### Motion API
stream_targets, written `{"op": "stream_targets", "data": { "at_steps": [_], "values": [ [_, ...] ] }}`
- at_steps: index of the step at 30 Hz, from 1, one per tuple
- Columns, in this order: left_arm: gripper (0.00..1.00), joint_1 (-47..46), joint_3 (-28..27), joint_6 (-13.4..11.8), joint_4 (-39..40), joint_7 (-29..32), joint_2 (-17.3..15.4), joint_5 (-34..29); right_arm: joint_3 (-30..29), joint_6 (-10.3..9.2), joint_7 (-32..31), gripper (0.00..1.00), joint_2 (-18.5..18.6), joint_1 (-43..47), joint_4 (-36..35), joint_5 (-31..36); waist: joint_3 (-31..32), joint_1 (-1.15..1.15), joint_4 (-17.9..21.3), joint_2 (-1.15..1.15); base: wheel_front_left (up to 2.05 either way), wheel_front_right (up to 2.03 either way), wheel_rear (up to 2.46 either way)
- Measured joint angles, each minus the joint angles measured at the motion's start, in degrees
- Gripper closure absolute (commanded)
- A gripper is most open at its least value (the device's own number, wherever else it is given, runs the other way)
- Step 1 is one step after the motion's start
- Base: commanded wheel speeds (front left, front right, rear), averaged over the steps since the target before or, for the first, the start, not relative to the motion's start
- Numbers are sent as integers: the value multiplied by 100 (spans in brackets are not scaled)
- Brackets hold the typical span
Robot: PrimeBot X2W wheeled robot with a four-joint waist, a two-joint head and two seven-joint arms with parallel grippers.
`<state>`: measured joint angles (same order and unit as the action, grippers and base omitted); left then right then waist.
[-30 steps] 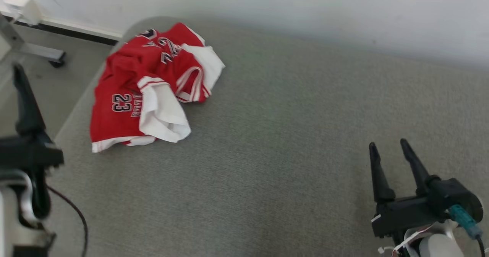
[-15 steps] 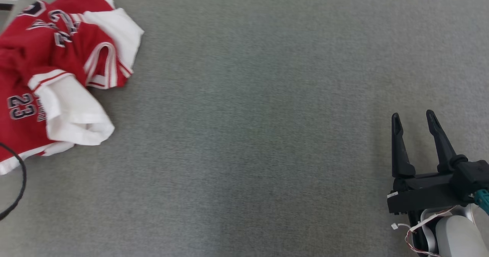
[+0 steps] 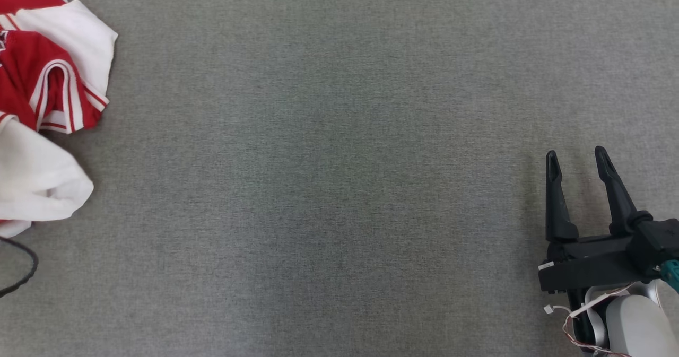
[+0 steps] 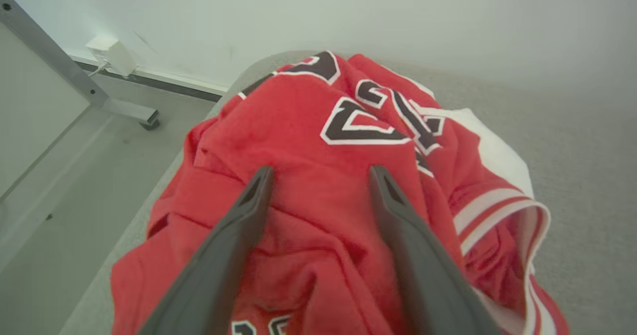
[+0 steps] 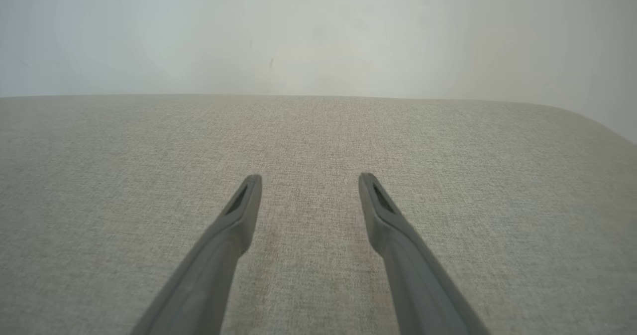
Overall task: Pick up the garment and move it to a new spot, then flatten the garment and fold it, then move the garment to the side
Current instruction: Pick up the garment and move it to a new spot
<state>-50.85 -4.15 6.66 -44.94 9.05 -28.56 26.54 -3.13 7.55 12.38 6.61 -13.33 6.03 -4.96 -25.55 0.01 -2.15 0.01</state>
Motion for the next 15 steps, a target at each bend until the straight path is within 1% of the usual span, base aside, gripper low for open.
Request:
{"op": "stream_targets", "data": {
  "at_steps": [2,5,6,7,12,15],
  "values": [
    [0,-42,33,37,-227,291,-10,89,12,0,10,0,-10,-30,9,1,-7,0,35,0,0,0,0],
    [0,-106,186,43,-449,563,-64,83,41,0,24,0,-48,-55,33,1,5,0,82,0,0,0,0],
    [20,-116,210,45,-503,620,-64,96,46,0,25,0,-56,-56,38,1,13,0,95,0,0,0,0],
    [100,-119,235,45,-560,632,-69,94,46,0,29,0,-59,-57,47,1,23,-1,107,0,0,0,0],
    [100,-171,320,36,-814,730,-111,76,56,0,59,0,-86,-61,105,1,92,-1,160,0,0,0,0],
    [100,-180,363,-26,-836,502,-142,7,62,0,77,0,-113,-60,143,1,163,-1,181,-1,0,0,0]
  ]
}}
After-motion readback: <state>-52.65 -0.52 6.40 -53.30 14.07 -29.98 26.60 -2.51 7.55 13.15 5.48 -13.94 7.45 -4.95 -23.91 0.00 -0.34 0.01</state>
